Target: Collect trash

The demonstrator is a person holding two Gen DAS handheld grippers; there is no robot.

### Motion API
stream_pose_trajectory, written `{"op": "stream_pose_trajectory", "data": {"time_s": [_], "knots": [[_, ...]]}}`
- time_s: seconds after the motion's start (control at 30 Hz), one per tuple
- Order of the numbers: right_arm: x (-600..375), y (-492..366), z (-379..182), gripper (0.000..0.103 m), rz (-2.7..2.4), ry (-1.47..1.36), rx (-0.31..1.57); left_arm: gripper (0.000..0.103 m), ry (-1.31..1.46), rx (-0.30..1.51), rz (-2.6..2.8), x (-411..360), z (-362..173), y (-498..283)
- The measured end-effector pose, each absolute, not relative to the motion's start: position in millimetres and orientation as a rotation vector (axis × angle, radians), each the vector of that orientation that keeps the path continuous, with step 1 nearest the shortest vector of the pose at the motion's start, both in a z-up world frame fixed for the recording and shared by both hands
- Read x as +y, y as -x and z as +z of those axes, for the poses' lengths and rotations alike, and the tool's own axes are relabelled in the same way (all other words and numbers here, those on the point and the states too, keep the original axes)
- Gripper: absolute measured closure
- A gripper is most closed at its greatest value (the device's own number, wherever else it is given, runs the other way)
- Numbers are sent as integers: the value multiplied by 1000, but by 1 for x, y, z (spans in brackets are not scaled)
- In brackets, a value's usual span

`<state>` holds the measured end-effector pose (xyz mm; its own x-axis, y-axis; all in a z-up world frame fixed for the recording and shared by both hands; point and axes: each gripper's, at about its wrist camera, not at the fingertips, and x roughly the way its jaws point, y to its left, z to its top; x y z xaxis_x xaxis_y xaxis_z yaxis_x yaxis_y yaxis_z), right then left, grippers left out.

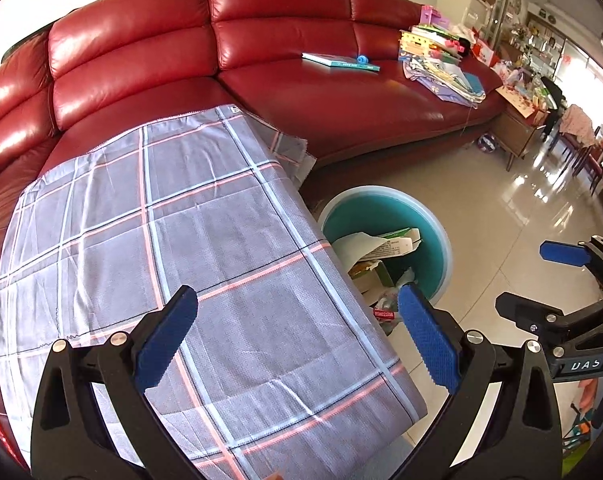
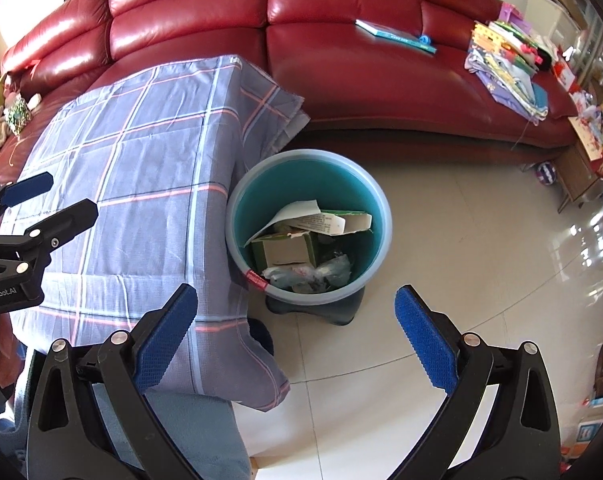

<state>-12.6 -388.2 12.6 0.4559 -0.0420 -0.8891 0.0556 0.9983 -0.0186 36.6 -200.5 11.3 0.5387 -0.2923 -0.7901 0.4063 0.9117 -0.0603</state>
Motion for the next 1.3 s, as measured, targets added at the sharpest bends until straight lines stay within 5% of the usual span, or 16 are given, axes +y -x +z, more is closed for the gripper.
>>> {"op": "stream_pose_trajectory", "data": {"time_s": [1.3], "knots": [[-389, 1, -6, 4, -70, -24, 1151, 7, -182, 930, -422, -206, 1, -37]]}}
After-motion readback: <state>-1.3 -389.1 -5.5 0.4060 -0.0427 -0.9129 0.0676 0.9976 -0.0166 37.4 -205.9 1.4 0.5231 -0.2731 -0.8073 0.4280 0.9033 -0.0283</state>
